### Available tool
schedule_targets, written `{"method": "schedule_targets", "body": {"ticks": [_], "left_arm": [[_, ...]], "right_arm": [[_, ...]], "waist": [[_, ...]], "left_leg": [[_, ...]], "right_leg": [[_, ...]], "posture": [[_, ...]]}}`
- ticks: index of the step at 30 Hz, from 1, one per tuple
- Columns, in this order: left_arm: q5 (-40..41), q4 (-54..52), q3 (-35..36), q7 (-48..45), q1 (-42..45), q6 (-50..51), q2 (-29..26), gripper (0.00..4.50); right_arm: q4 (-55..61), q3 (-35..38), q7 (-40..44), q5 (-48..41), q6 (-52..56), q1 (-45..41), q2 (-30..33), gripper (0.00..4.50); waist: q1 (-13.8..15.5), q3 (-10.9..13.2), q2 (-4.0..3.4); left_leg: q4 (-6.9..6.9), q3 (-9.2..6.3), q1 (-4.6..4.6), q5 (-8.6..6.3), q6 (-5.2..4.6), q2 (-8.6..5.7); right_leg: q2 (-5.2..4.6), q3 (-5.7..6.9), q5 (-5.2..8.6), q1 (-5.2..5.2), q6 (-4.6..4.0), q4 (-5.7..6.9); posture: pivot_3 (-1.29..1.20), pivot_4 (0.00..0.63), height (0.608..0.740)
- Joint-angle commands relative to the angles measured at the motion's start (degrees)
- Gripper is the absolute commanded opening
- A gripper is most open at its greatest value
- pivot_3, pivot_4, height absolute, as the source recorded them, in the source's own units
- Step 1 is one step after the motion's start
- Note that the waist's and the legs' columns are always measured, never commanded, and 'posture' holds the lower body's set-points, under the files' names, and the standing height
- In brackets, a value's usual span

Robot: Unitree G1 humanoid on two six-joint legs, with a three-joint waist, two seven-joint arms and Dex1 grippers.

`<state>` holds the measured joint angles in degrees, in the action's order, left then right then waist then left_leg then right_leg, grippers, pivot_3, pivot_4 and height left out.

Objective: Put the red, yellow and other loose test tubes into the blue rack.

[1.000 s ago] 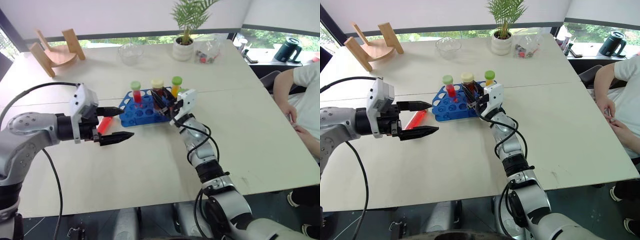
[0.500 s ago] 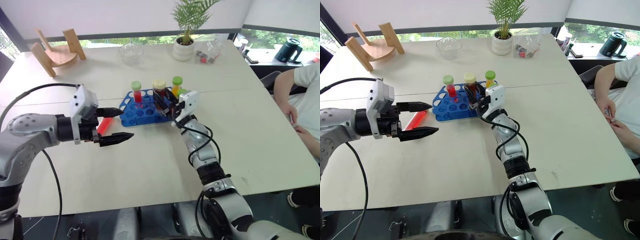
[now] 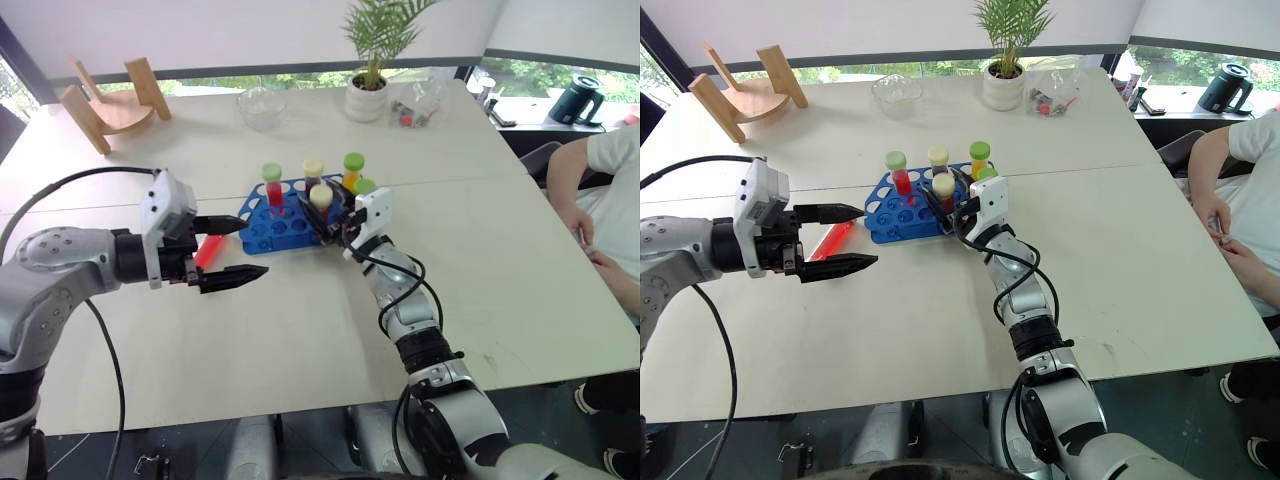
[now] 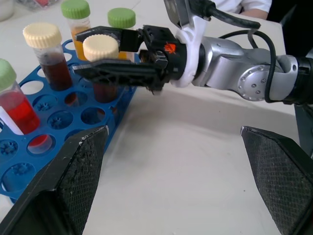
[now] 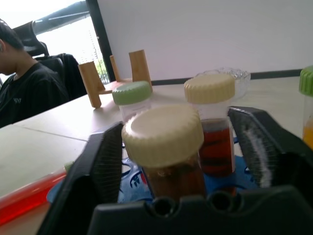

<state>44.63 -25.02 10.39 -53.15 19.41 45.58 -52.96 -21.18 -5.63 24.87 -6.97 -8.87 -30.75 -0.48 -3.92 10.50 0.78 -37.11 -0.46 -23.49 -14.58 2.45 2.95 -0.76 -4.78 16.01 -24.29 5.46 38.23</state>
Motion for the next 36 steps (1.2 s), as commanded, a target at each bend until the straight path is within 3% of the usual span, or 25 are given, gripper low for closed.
{"method": "schedule_targets", "body": {"ticks": [1, 4, 9, 13, 17, 22, 32, 36], "left_arm": [[-2.6, -0.3, 0.4, 3.3, 1.3, -0.2, -0.4, 4.50], [-6.9, 1.0, -1.0, 7.6, 2.7, 0.7, -1.2, 4.50], [-11.7, 7.2, -6.6, 14.2, 11.9, 10.7, -2.0, 4.50], [-16.5, 15.5, -13.2, 17.0, 19.9, 19.3, -2.3, 4.50], [-18.5, 21.7, -17.4, 17.5, 25.2, 27.1, -1.6, 4.50], [-21.4, 29.6, -22.4, 17.2, 29.4, 31.0, 0.5, 4.50], [-24.3, 36.3, -22.5, 18.7, 29.1, 31.5, 7.6, 4.50], [-25.8, 39.3, -22.1, 19.5, 29.5, 29.6, 10.0, 3.30]], "right_arm": [[11.9, -1.9, 1.7, -0.1, 8.2, 3.8, 3.1, 4.42], [25.8, -3.2, 5.3, -3.7, 21.5, 8.5, 8.6, 4.42], [43.8, -2.8, 17.3, -12.7, 38.0, 10.3, 23.8, 4.42], [46.9, -0.5, 28.8, -17.6, 41.3, 5.2, 36.5, 4.42], [44.1, 0.8, 36.3, -19.6, 40.9, -1.3, 43.4, 4.42], [43.1, 1.9, 41.1, -22.5, 41.8, -6.4, 46.2, 4.42], [45.5, 2.8, 40.2, -24.4, 43.5, -7.4, 46.8, 4.42], [46.2, 3.1, 39.0, -24.6, 43.9, -7.0, 46.8, 4.50]], "waist": [[0.1, 0.0, 0.00], [0.3, 0.0, 0.00], [0.6, 0.0, 0.03], [0.6, 0.0, 0.08], [0.5, 0.0, 0.11], [0.8, 0.1, 0.16], [1.5, 0.1, 0.19], [1.6, 0.1, 0.16]], "left_leg": [[0.00, 0.00, 0.00, 0.00, 0.00, 0.00], [-0.02, 0.01, -0.01, 0.00, 0.00, -0.02], [-0.04, -0.01, 0.02, 0.00, -0.01, -0.02], [-0.11, -0.04, 0.05, -0.01, -0.01, -0.04], [-0.04, -0.08, 0.09, -0.02, -0.05, -0.03], [-0.04, -0.09, 0.04, -0.03, -0.06, -0.04], [-0.14, -0.06, -0.02, -0.03, -0.06, -0.05], [-0.16, -0.06, -0.01, -0.03, -0.06, -0.05]], "right_leg": [[0.00, 0.00, 0.00, 0.00, 0.00, 0.00], [-0.02, 0.00, 0.00, 0.00, 0.00, 0.00], [0.02, 0.01, 0.00, 0.04, 0.01, 0.00], [0.05, 0.01, 0.00, 0.11, 0.02, -0.01], [0.10, 0.01, 0.01, 0.11, 0.01, -0.02], [0.08, 0.03, 0.02, 0.09, 0.01, -0.05], [0.03, 0.03, 0.01, 0.07, 0.02, -0.03], [0.03, 0.03, 0.01, 0.08, 0.02, -0.01]], "posture": [[0.00, 0.150, 0.740], [0.00, 0.150, 0.740], [0.00, 0.150, 0.740], [0.00, 0.150, 0.740], [0.00, 0.150, 0.740], [0.00, 0.150, 0.740], [0.00, 0.150, 0.740], [0.00, 0.150, 0.740]]}}
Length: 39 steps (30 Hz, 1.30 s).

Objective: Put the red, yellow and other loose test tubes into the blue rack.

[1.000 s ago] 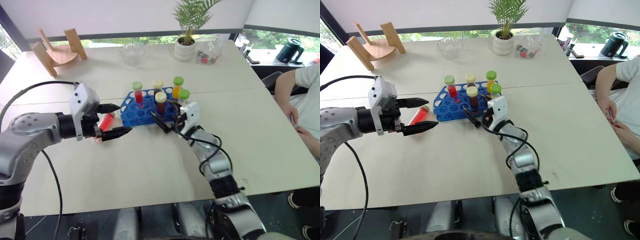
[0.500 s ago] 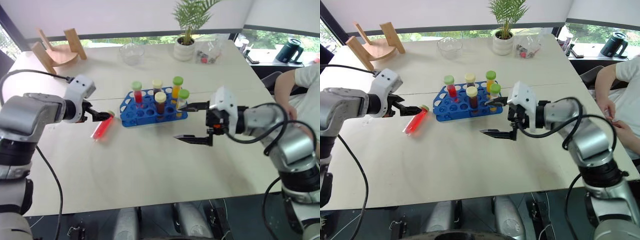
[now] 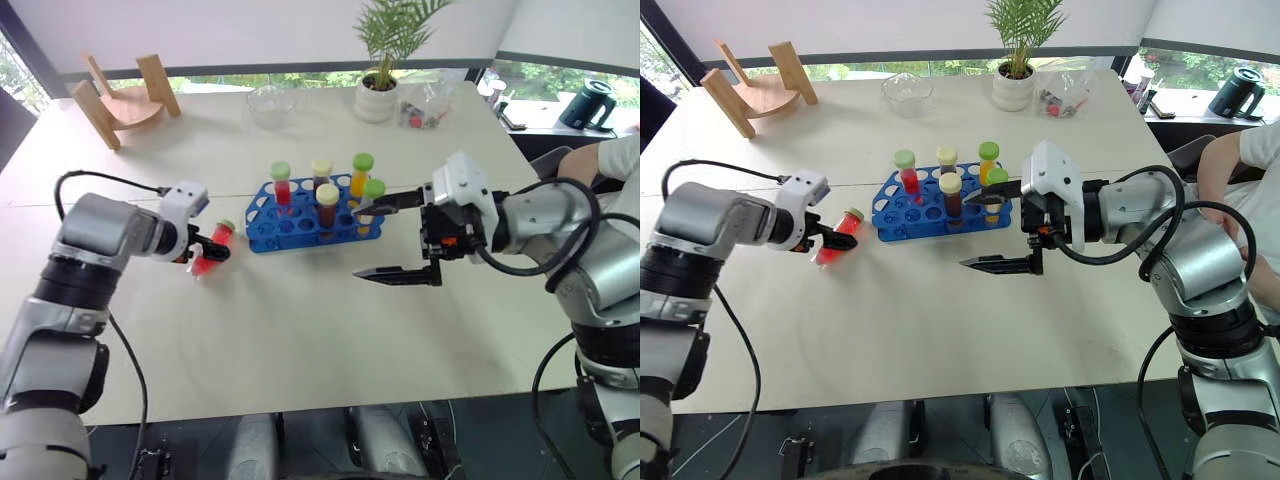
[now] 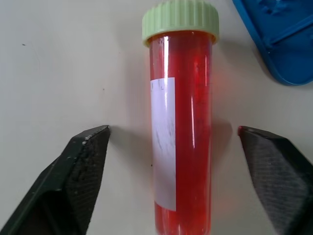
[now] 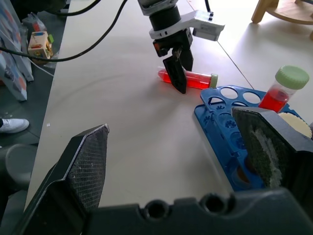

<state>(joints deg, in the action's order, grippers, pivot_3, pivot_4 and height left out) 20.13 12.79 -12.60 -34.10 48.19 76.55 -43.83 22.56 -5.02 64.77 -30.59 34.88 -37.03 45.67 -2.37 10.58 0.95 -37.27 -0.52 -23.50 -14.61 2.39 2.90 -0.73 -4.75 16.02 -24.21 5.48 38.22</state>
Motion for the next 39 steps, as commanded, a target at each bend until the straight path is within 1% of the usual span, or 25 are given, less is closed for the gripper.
{"method": "schedule_targets", "body": {"ticks": [1, 4, 5, 6, 7, 9, 11, 14, 15, 17, 18, 21, 23, 27, 29, 34, 39], "left_arm": [[-1.7, 1.9, 0.9, 0.4, 0.6, -1.8, 1.1, 2.75], [-2.6, 3.3, 1.4, 0.6, 0.5, -2.9, 1.9, 1.32], [-3.0, 3.9, 2.0, 1.0, 0.6, -3.5, 2.2, 0.94], [-3.2, 4.5, 3.2, 1.3, 0.8, -4.2, 2.4, 0.83], [-3.2, 4.9, 4.7, 1.8, 1.1, -4.5, 2.5, 0.83], [-2.1, 4.4, 10.1, 2.4, 1.1, -7.7, 3.1, 0.83], [1.3, 1.4, 17.0, 0.2, 0.0, -14.5, 4.0, 0.83], [7.4, -7.4, 25.3, -3.8, -3.5, -21.1, 5.7, 0.83], [10.1, -10.8, 27.8, -4.9, -5.0, -21.7, 6.7, 0.83], [15.8, -17.3, 31.8, -6.4, -8.3, -23.4, 10.3, 0.83], [17.3, -19.5, 32.4, -6.6, -9.7, -24.2, 11.8, 0.83], [17.6, -23.9, 30.5, -8.9, -14.8, -34.0, 17.8, 0.83], [15.6, -23.2, 28.3, -10.6, -17.1, -41.2, 21.1, 0.83], [9.0, -16.2, 22.4, -12.5, -18.6, -57.4, 27.6, 0.83], [6.3, -11.6, 20.4, -13.1, -18.5, -63.9, 30.0, 0.83], [2.6, 0.0, 18.6, -14.1, -17.0, -75.8, 33.4, 0.83], [1.2, 8.4, 18.9, -14.1, -15.0, -83.7, 34.6, 0.83]], "right_arm": [[2.5, 2.5, -1.2, -1.1, 0.3, -0.6, 0.7, 4.50], [2.7, 2.7, -1.7, -0.9, 0.3, -0.4, 0.7, 4.50], [2.7, 2.8, -1.9, -0.8, 0.3, -0.3, 0.7, 4.50], [2.7, 3.1, -2.2, -1.0, 0.5, -0.1, 0.6, 4.50], [2.8, 3.3, -2.3, -1.1, 0.6, 0.2, 0.7, 4.50], [3.0, 3.5, -2.6, -1.1, 0.4, 1.0, 0.7, 4.50], [3.3, 4.1, -3.4, -1.2, 0.5, 2.3, 0.6, 4.50], [4.1, 4.9, -5.7, -1.4, 1.1, 4.6, -0.2, 4.50], [4.4, 5.1, -6.6, -1.4, 1.3, 5.4, -0.4, 4.50], [5.1, 5.5, -8.3, -1.2, 1.4, 7.1, -0.7, 4.50], [5.3, 5.6, -8.9, -1.3, 1.6, 7.7, -0.9, 4.50], [5.9, 6.1, -10.8, -1.3, 1.7, 8.8, -1.0, 4.50], [6.2, 6.5, -12.0, -1.6, 2.0, 8.9, -1.3, 4.50], [6.8, 6.9, -13.9, -1.8, 2.4, 9.4, -1.4, 4.50], [7.5, 7.1, -14.8, -2.0, 2.8, 10.0, -1.3, 4.50], [9.8, 8.2, -16.5, -2.9, 3.9, 11.6, -0.9, 4.50], [11.6, 8.9, -18.2, -3.3, 4.8, 12.7, -0.9, 4.50]], "waist": [[0.0, 0.0, -0.01], [0.2, 0.0, -0.01], [0.2, 0.0, -0.01], [0.3, 0.0, -0.01], [0.4, 0.0, -0.01], [0.6, 0.0, 0.00], [0.6, 0.0, 0.04], [1.0, 0.1, 0.10], [1.1, 0.1, 0.10], [1.4, 0.0, 0.06], [1.4, 0.0, 0.06], [1.6, 0.0, 0.05], [1.6, 0.0, 0.06], [1.7, 0.0, 0.06], [1.7, 0.0, 0.07], [1.5, 0.0, 0.07], [1.6, 0.0, 0.07]], "left_leg": [[0.00, 0.00, 0.00, 0.00, 0.00, 0.00], [-0.01, -0.01, 0.01, 0.00, 0.00, 0.00], [-0.03, -0.01, 0.01, 0.00, 0.00, -0.01], [-0.03, 0.00, 0.01, 0.00, 0.00, -0.02], [-0.04, 0.00, 0.02, 0.00, 0.00, -0.03], [-0.05, -0.02, 0.02, 0.00, 0.00, -0.03], [-0.08, -0.02, 0.01, 0.01, 0.01, -0.02], [-0.07, -0.01, -0.01, 0.02, 0.03, 0.00], [-0.06, 0.02, -0.01, 0.02, 0.03, 0.01], [0.01, 0.05, -0.01, 0.02, 0.03, 0.01], [0.00, 0.06, -0.01, 0.01, 0.03, 0.00], [-0.05, 0.09, 0.01, 0.02, 0.05, -0.02], [-0.15, 0.08, 0.02, 0.03, 0.05, -0.03], [-0.30, 0.07, 0.12, 0.03, 0.05, -0.04], [-0.42, 0.04, 0.16, 0.02, 0.03, -0.04], [-0.50, -0.01, 0.17, -0.06, -0.10, -0.03], [-0.50, -0.04, 0.15, -0.11, -0.18, -0.02]], "right_leg": [[0.00, 0.00, 0.00, 0.00, 0.00, 0.01], [0.00, 0.01, 0.00, 0.01, 0.00, 0.03], [-0.01, 0.01, 0.00, 0.04, 0.00, 0.02], [-0.03, 0.01, 0.00, 0.04, 0.00, 0.02], [-0.04, 0.02, 0.00, 0.06, 0.01, 0.02], [-0.04, 0.05, -0.01, 0.07, 0.01, 0.03], [-0.04, 0.06, -0.01, 0.07, 0.01, 0.06], [-0.06, 0.08, -0.01, 0.05, 0.00, 0.03], [-0.09, 0.06, -0.01, 0.03, 0.00, 0.02], [-0.12, 0.05, -0.01, 0.02, 0.00, -0.03], [-0.15, 0.05, -0.01, 0.02, 0.00, -0.01], [-0.18, 0.04, -0.02, 0.08, 0.01, -0.01], [-0.17, 0.04, -0.05, 0.15, 0.06, -0.01], [-0.14, 0.04, -0.07, 0.36, 0.10, -0.05], [-0.12, 0.06, -0.07, 0.51, 0.10, -0.10], [-0.06, 0.05, -0.07, 0.55, 0.11, -0.13], [-0.02, 0.07, -0.07, 0.54, 0.11, -0.12]], "posture": [[0.00, 0.150, 0.740], [0.00, 0.150, 0.740], [0.00, 0.150, 0.740], [0.00, 0.150, 0.740], [0.00, 0.150, 0.740], [0.00, 0.150, 0.740], [0.00, 0.150, 0.740], [0.00, 0.150, 0.740], [0.00, 0.150, 0.740], [0.00, 0.150, 0.740], [0.00, 0.150, 0.740], [0.00, 0.150, 0.740], [0.00, 0.150, 0.740], [0.00, 0.150, 0.740], [0.00, 0.150, 0.740], [0.00, 0.150, 0.740], [0.00, 0.150, 0.740]]}}
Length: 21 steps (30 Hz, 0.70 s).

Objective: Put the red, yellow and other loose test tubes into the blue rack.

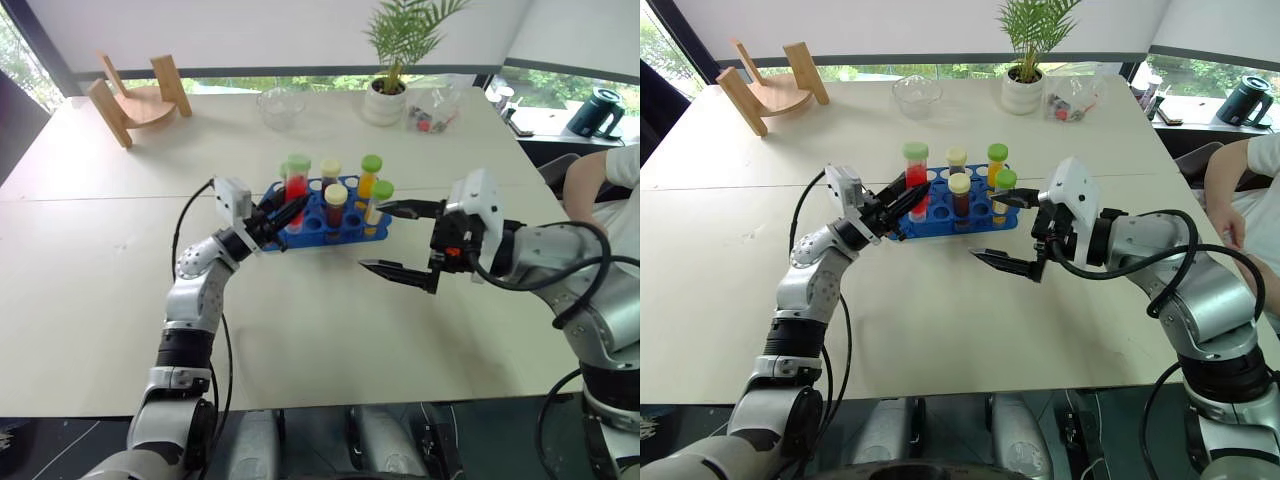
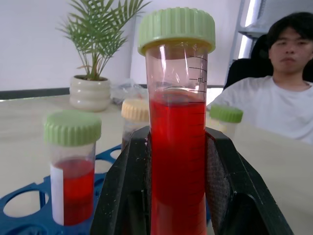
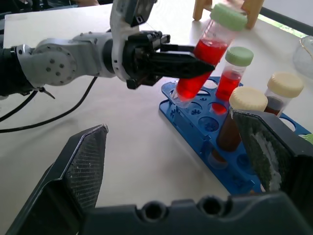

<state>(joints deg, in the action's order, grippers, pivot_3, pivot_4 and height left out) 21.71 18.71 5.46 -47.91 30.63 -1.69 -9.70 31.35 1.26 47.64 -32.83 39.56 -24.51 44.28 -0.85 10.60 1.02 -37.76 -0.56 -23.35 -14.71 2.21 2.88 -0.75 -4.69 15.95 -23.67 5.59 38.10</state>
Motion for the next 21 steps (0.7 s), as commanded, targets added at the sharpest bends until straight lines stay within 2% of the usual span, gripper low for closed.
{"method": "schedule_targets", "body": {"ticks": [1, 21], "left_arm": [[-0.6, 4.0, 0.8, -0.7, 3.0, -6.7, 0.4, 0.83], [-2.0, 20.7, 1.0, -2.7, 6.3, -20.9, 1.1, 0.83]], "right_arm": [[3.0, 2.7, -1.2, -1.1, 0.1, 0.4, 0.5, 4.50], [4.9, 2.8, -3.8, -1.9, 0.8, 1.2, 0.3, 4.50]], "waist": [[0.1, 0.0, 0.00], [0.0, 0.0, 0.00]], "left_leg": [[-0.01, 0.00, 0.00, 0.00, 0.00, 0.00], [-0.06, -0.02, 0.00, -0.03, -0.05, -0.01]], "right_leg": [[0.00, 0.00, 0.00, 0.01, 0.00, 0.00], [0.00, 0.01, 0.00, 0.04, 0.01, -0.01]], "posture": [[0.00, 0.150, 0.740], [0.00, 0.150, 0.740]]}}
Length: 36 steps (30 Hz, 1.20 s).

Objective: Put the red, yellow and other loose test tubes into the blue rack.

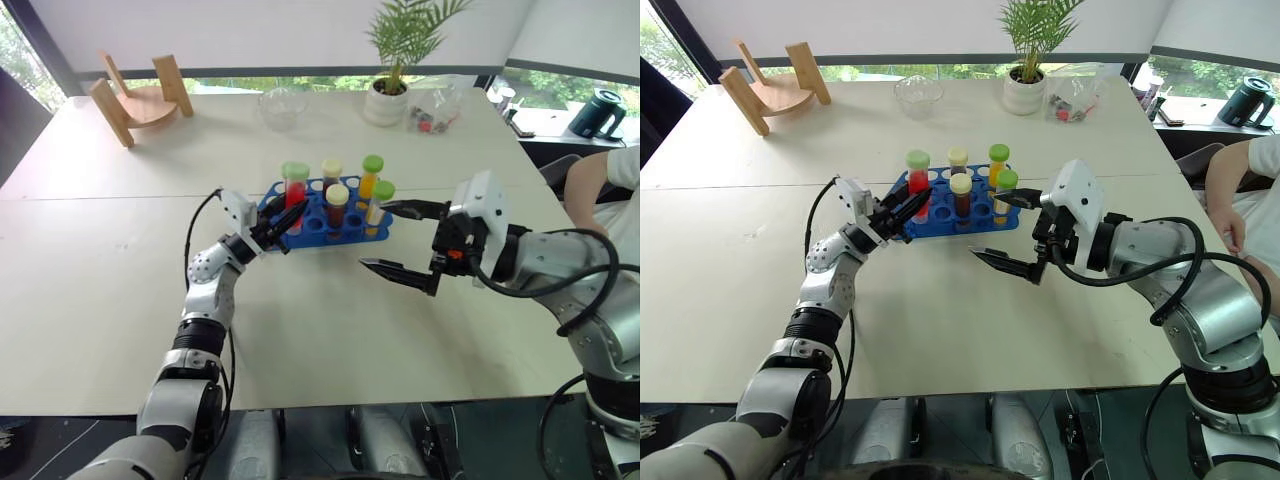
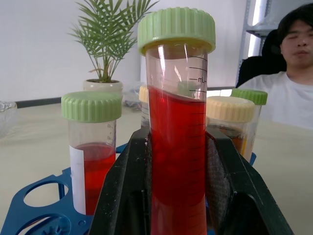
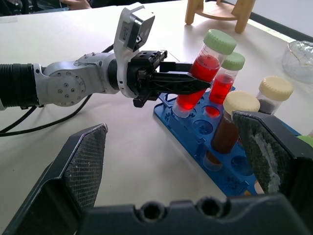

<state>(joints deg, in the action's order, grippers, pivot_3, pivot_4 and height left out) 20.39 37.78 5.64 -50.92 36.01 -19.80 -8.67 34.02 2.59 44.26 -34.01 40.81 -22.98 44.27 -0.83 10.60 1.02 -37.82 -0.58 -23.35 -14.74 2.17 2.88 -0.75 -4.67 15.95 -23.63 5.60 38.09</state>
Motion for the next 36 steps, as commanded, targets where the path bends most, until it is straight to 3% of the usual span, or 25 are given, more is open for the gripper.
{"method": "schedule_targets", "body": {"ticks": [1, 19, 26, 29, 36], "left_arm": [[-0.8, 2.3, 0.9, 0.5, 1.2, -3.5, 0.3, 0.83], [-3.3, 11.9, 0.4, 1.5, 2.6, -8.3, 1.5, 0.83], [-3.2, 5.6, -0.3, -1.1, -0.9, -4.4, -1.3, 4.33], [-2.2, -5.2, -1.2, -2.8, -5.0, 2.3, -5.6, 4.42], [6.8, -38.5, 1.3, -4.4, -15.4, 33.2, -24.7, 4.42]], "right_arm": [[2.3, 1.5, -0.5, -0.8, -0.4, -0.4, 0.3, 4.50], [3.0, 1.8, -1.7, -1.6, 0.8, -0.8, 0.8, 4.50], [3.0, 1.9, -1.6, -1.8, 1.4, -0.7, 1.1, 4.50], [2.7, 2.5, -1.1, -2.0, 1.5, 0.1, 1.6, 4.50], [-1.1, 6.5, 1.2, -2.0, 1.2, 3.4, 4.1, 4.50]], "waist": [[0.0, 0.0, 0.00], [0.0, 0.0, 0.00], [-0.2, 0.0, -0.03], [-0.4, 0.0, -0.03], [-0.1, 0.0, 0.01]], "left_leg": [[0.00, 0.00, 0.00, 0.00, 0.00, 0.00], [-0.01, -0.01, 0.05, -0.01, -0.02, 0.00], [-0.01, -0.01, 0.11, -0.01, -0.02, 0.00], [0.03, -0.02, 0.13, -0.01, -0.02, 0.03], [0.17, -0.04, 0.03, -0.01, -0.01, 0.09]], "right_leg": [[0.00, 0.00, 0.00, 0.00, 0.00, 0.00], [0.01, 0.01, 0.00, 0.08, 0.00, -0.01], [0.01, 0.01, 0.00, 0.13, 0.00, -0.01], [0.03, 0.01, 0.01, 0.12, -0.01, 0.00], [0.01, 0.04, 0.02, -0.03, -0.04, -0.01]], "posture": [[0.00, 0.150, 0.740], [0.00, 0.150, 0.740], [0.00, 0.150, 0.740], [0.00, 0.150, 0.740], [0.00, 0.150, 0.740]]}}
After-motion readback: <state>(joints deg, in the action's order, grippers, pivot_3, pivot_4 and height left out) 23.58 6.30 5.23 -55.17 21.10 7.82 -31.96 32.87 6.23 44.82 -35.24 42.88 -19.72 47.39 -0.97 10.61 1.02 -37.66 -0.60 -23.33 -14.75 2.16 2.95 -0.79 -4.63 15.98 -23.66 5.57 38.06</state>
